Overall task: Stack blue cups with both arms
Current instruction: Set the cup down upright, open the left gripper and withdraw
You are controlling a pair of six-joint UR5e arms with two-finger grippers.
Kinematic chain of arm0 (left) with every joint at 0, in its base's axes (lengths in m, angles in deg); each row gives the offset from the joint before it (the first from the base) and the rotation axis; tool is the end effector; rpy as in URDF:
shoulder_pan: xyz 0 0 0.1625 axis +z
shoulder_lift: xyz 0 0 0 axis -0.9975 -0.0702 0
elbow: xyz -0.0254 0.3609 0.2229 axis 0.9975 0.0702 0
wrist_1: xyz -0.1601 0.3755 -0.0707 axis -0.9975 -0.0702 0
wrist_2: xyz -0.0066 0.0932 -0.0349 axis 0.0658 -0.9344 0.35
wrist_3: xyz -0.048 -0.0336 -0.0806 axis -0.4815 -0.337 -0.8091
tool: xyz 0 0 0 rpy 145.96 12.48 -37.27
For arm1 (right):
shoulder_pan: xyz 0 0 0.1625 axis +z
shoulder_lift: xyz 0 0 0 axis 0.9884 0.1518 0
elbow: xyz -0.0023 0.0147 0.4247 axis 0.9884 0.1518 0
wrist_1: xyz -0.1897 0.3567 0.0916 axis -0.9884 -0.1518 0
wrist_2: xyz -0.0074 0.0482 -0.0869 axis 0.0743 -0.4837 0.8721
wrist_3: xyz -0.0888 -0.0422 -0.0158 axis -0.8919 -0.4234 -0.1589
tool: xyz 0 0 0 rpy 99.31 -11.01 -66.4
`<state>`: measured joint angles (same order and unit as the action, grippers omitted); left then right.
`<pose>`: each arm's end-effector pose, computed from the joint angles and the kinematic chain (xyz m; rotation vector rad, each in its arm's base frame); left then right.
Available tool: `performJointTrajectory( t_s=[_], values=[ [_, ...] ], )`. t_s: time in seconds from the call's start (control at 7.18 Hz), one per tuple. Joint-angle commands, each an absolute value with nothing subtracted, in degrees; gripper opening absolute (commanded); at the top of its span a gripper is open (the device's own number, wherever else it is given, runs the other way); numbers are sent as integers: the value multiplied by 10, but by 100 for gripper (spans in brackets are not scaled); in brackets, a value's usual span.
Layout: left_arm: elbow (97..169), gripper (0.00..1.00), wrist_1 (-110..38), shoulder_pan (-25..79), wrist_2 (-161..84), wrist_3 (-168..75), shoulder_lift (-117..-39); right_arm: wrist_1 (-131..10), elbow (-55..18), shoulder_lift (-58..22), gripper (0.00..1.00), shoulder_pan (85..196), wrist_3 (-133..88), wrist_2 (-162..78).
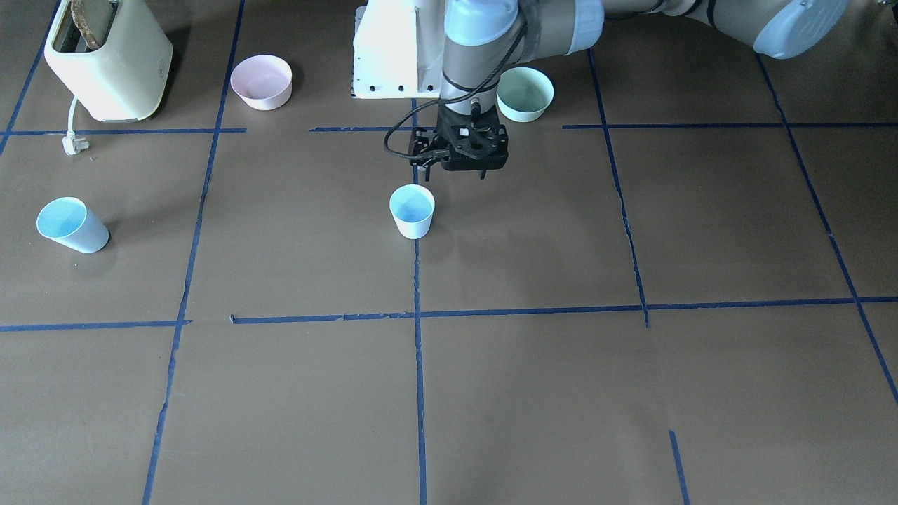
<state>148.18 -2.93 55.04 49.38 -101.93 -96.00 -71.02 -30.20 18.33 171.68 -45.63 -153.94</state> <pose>0.4869 -0.4093 0.1747 0.0616 0.8625 -0.0441 0.0657 -0.3736 0.6492 0.0731 -0.7827 -0.1117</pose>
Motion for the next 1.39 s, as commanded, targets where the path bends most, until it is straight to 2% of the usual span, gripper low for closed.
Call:
performJointTrajectory(
  t_s=[0.0,0.42,0.7,0.98,1.25],
  values=[
    [1589,100,-9,445,570,-802,-819,-706,-303,182,100,1708,-458,-1539],
    [1587,100,-12,195,698,-407,-624,-702,-303,181,100,1705,-455,-1539],
    [1489,100,-11,25,751,-189,-566,-702,-303,180,100,1704,-454,-1540],
    [1447,100,-17,-43,755,-159,-498,-702,-303,180,100,1704,-454,-1540],
    [1456,100,-25,-56,755,-165,-470,-688,-307,177,100,1685,-396,-1563]
  ],
)
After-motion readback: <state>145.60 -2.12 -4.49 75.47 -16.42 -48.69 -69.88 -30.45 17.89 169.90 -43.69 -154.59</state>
